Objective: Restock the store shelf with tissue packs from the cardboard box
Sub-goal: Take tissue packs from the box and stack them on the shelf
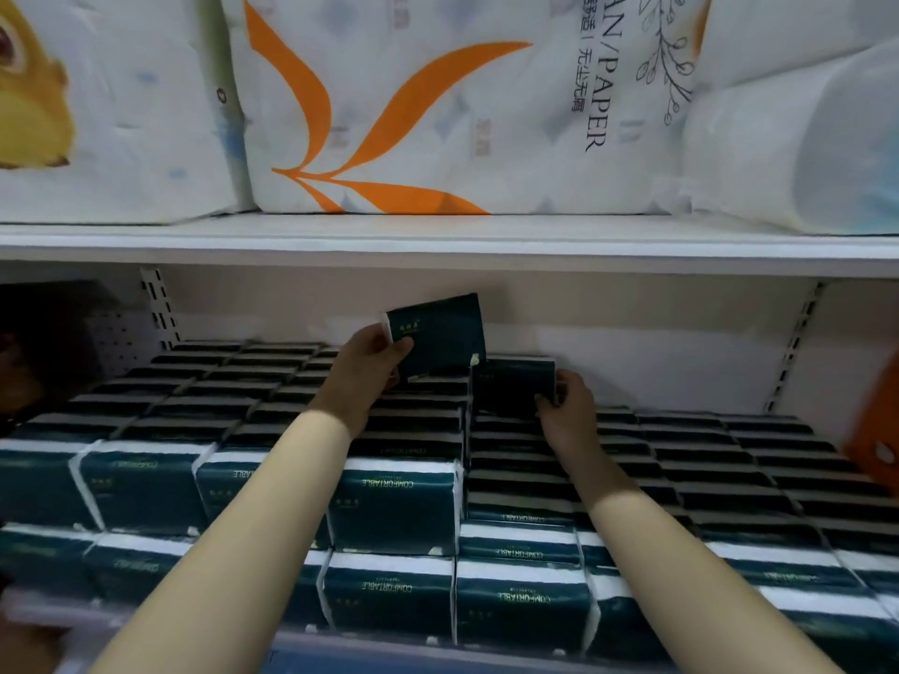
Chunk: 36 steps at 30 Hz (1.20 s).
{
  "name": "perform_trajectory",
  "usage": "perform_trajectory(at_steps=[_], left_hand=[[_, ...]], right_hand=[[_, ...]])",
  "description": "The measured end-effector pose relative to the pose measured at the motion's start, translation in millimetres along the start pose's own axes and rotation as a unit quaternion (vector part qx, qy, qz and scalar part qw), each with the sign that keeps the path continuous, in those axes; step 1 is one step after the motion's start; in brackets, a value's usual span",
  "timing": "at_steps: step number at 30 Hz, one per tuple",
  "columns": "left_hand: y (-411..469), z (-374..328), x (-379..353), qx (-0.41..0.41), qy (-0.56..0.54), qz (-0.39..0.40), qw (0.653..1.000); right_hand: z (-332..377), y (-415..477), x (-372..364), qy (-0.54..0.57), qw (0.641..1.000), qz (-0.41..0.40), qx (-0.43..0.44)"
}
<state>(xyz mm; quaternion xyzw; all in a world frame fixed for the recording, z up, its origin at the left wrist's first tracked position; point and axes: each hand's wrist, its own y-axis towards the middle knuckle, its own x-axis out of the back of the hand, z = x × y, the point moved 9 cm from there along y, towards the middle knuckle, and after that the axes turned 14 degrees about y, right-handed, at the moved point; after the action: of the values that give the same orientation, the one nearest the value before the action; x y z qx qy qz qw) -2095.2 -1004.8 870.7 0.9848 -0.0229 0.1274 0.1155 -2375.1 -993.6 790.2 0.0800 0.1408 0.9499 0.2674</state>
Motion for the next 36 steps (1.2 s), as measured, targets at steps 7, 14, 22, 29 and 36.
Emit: perform_trajectory(at_steps=[7, 14, 22, 29, 36], left_hand=[[5.0, 4.8, -5.8, -0.008, 0.031, 0.002, 0.999], [5.9, 5.5, -4.7, -0.004, 0.028, -0.002, 1.0], [3.5, -0.8, 4.4, 0.004, 0.048, -0.037, 0.998], [-5.6, -20.5, 7.1, -0.022, 0.072, -0.027, 0.997], [-25.5, -46.7, -20.4, -0.063, 0.117, 0.081, 0.988]], right_hand=[[-6.8, 3.1, -0.4, -0.013, 1.0, -0.006, -0.004], [0.0, 0.3, 1.9, -0.069, 0.997, -0.013, 0.01], [5.3, -3.2, 5.8, -0.019, 0.996, 0.046, -0.071], [53.4, -13.8, 20.4, -0.02, 0.996, 0.082, -0.031], [96.0, -42.9, 4.5, 0.116, 0.973, 0.196, -0.037]])
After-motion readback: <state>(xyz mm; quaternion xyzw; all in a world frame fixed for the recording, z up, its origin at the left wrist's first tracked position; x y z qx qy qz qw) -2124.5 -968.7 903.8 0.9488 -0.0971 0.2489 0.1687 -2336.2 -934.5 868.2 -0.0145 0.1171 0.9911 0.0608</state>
